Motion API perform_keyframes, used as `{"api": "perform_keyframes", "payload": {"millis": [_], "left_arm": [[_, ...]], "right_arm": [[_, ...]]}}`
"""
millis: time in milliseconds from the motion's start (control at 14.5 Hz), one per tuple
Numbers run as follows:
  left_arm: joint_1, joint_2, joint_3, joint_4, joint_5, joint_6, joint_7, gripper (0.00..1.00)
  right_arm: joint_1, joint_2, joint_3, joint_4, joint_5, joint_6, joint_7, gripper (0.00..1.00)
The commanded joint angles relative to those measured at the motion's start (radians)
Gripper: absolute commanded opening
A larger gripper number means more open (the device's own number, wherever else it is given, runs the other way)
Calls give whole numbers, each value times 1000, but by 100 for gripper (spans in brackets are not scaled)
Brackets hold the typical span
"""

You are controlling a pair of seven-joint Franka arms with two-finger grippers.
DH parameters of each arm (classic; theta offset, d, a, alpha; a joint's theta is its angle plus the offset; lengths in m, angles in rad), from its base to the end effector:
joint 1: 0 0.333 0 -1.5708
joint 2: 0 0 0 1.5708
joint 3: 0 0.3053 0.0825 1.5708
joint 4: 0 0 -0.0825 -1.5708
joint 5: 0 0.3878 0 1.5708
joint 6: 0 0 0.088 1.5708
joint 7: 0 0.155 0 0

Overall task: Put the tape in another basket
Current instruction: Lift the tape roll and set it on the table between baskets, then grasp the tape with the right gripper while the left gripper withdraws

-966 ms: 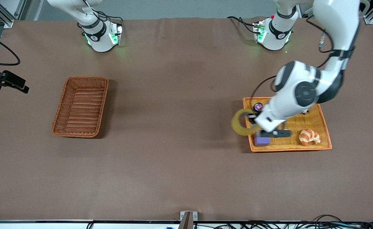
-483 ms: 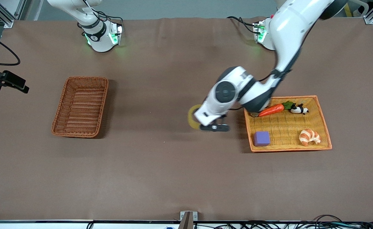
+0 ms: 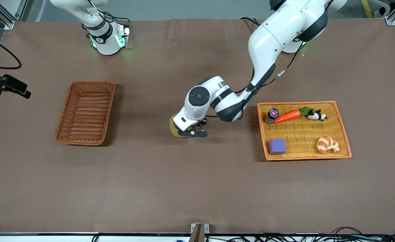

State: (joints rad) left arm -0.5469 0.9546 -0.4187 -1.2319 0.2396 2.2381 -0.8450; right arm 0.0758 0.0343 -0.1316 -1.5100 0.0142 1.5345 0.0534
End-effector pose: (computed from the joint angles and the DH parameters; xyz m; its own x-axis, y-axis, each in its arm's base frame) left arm 0.5063 -0.5759 0.1737 0.9969 -0.0768 -0.0180 -0.0723 -0.9807 0.1818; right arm 0.5641 -0.0281 0.5724 0.9941 -0.1084 -0.0100 -0.1085 -0.9941 -0.0092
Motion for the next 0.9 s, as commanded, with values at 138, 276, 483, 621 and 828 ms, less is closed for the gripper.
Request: {"api": "perform_keyframes", "payload": {"millis": [138,276,483,621,828], "left_arm": [[-63,55,14,58,9,93,-49,73],[-48,35,14,42,4,84,-77,100],[-22,-54,14,11,-11,-68,-89,100],[-15,-133,15,11,9,-264,-71,100],[105,-282,18,-46,6,-354,-8,100]], "right_arm": [[9,-7,-6,-10,9,3,-4,100],[9,-7,-6,-9,9,3,-4,100],[18,-4,-3,-9,10,6,-4,100],[62,7,-5,-15,70,19,-6,100],[218,87,-5,-35,73,136,11,100]]}}
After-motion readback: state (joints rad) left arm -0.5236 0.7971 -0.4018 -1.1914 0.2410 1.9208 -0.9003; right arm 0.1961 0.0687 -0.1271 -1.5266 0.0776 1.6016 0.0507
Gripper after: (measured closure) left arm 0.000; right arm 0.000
